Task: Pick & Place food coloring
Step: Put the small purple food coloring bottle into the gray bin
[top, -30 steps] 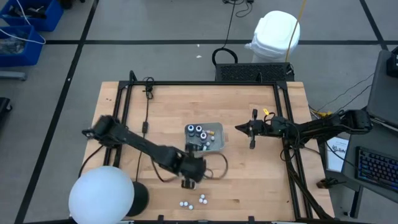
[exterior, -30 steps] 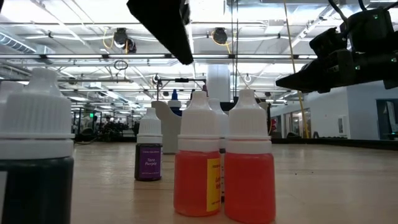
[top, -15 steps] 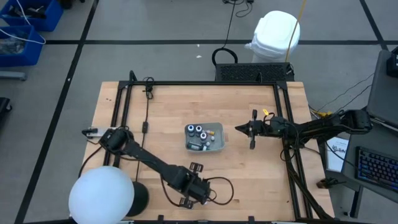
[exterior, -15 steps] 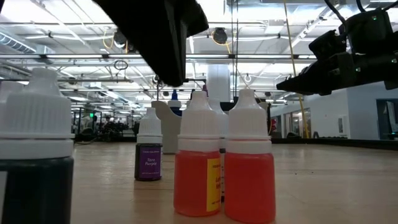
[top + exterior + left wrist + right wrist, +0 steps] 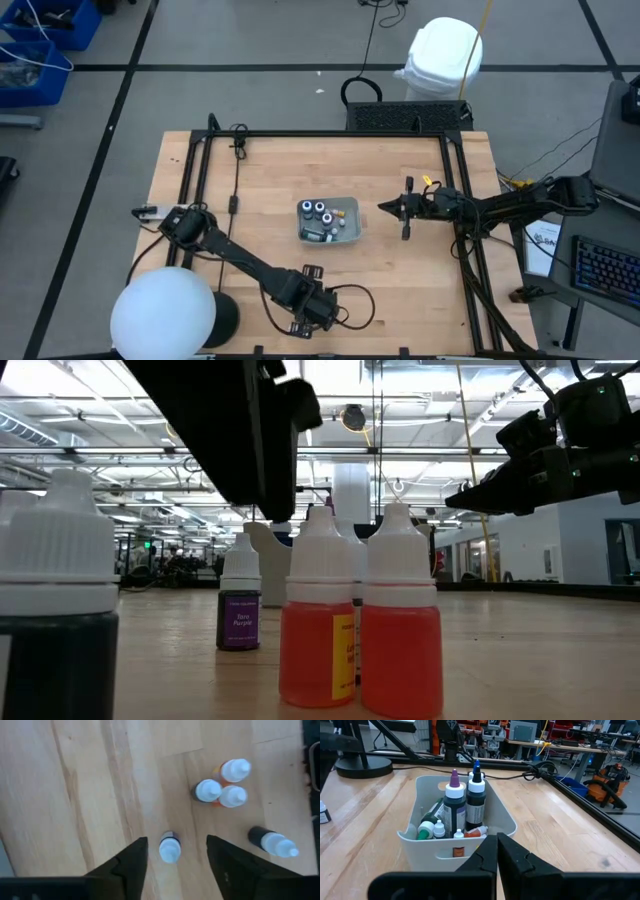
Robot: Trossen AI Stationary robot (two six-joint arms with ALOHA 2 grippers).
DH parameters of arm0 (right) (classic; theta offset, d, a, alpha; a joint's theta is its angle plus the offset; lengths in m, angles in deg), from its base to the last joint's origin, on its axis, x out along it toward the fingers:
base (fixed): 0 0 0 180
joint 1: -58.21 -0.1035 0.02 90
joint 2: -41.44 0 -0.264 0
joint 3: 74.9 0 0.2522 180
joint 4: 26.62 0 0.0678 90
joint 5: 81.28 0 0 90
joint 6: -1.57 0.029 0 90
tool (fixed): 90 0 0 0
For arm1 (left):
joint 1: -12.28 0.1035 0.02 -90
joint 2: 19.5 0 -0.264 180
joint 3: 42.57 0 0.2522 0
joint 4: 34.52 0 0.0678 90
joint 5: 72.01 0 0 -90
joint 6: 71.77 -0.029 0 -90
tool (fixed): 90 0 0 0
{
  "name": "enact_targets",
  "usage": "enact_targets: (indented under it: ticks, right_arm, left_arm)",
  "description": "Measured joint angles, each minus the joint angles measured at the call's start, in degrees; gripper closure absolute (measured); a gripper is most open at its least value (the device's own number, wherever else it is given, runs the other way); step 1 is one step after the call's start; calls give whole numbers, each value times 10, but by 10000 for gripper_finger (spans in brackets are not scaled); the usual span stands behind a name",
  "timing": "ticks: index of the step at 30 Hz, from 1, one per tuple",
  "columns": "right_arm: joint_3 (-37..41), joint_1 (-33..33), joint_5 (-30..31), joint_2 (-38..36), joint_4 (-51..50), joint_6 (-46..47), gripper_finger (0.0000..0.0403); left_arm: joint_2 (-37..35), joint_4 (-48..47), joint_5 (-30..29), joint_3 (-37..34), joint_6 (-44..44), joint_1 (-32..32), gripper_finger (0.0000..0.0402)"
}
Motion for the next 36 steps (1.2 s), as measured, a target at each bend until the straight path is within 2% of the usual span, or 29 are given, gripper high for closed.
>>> enact_targets:
  ticks: [6,12,25,36]
  right_arm:
    - [0,0,0,0,-1,0,403]
    - [0,0,0,0,-2,0,403]
    - [0,0,0,0,-3,0,403]
    - [0,0,0,0,-3,0,403]
  left_arm:
    - [-1,0,3,0,-10,0,170]
    - [20,3,32,-4,-20,3,184]
    - [18,9,32,-12,-29,9,208]
    - [24,9,31,-17,-26,13,211]
